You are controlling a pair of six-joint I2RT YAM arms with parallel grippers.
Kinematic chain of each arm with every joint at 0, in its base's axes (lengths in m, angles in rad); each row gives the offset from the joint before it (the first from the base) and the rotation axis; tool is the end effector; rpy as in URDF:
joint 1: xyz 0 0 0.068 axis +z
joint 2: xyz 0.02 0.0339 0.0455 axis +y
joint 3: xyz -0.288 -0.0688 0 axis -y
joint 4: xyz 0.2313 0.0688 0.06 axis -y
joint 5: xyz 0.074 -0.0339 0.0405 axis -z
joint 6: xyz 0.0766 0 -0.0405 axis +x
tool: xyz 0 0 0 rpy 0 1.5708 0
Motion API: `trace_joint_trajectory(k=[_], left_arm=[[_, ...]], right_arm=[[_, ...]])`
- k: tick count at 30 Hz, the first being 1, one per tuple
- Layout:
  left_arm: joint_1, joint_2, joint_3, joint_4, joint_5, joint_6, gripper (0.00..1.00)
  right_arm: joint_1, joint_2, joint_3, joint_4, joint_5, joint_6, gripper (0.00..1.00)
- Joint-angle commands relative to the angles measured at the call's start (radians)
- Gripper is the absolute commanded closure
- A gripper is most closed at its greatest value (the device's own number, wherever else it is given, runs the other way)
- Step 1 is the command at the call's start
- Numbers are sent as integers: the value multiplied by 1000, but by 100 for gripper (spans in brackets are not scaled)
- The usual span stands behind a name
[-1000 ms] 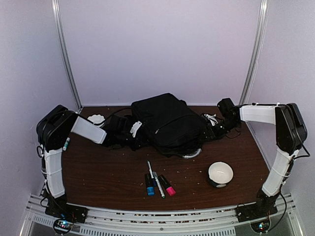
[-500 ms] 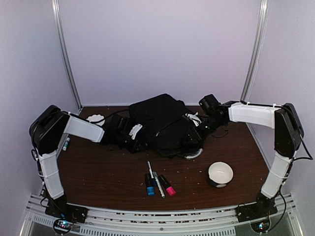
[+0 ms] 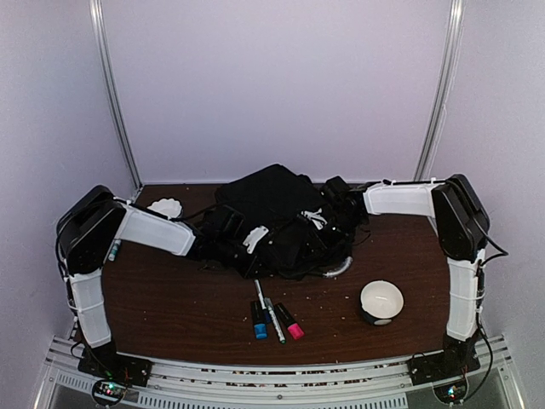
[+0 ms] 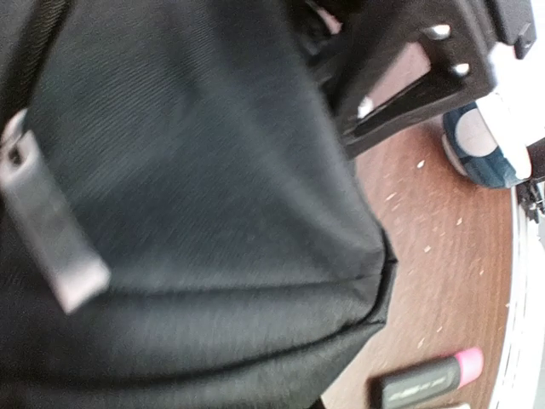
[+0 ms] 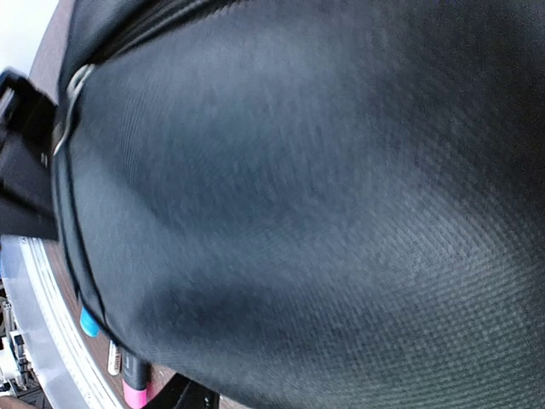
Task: Pack the student bag
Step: Zip the largest pocket of the bag in the student bag, then pick up the largest pocket of the bag from the student bag.
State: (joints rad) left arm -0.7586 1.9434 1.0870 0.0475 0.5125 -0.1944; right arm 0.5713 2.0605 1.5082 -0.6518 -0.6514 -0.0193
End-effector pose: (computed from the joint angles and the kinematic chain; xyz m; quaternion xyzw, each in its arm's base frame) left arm 0.2782 -0.3154 0.1445 0.3405 0.8363 -0.3740 0.2117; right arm 0.3385 0.2728 0.1714 -0.3269 0.8742 0.3498 0.0805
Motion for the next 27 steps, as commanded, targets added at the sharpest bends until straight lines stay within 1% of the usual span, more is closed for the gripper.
trace_joint_trajectory(k=[1,4,9,10,11,14,16,18,21,24,27], left_arm=[[-80,42,64,147,124,-51,100],[-112,72,93,196,162,-72,100],[-141,108,159,168,165,-67,100],[-141,102,160,165,156,-66,96],[-140,88,158,154,139,-56,89],[-140,19,144,56,85,6,66],[-140,-53,123,-39,46,75,57],[-140,-123,93,-122,-7,143,53],[-134,-215,56,-225,-100,224,51],[-110,-282,1,-231,-172,279,51],[-84,-312,-42,-206,-225,324,50]], right_arm=[[6,11,13,43,-23,28,50],[-2,-2,11,45,-18,28,50],[-31,-36,25,23,-11,20,50],[-40,-54,23,12,-10,19,49],[-53,-82,10,8,-6,16,49],[-69,-219,-79,21,62,-16,47],[-66,-324,-174,51,110,-36,43],[-61,-429,-257,80,137,-43,40],[-40,-506,-329,74,137,-69,40],[12,-547,-386,70,128,-107,43],[63,-549,-436,106,123,-101,46]])
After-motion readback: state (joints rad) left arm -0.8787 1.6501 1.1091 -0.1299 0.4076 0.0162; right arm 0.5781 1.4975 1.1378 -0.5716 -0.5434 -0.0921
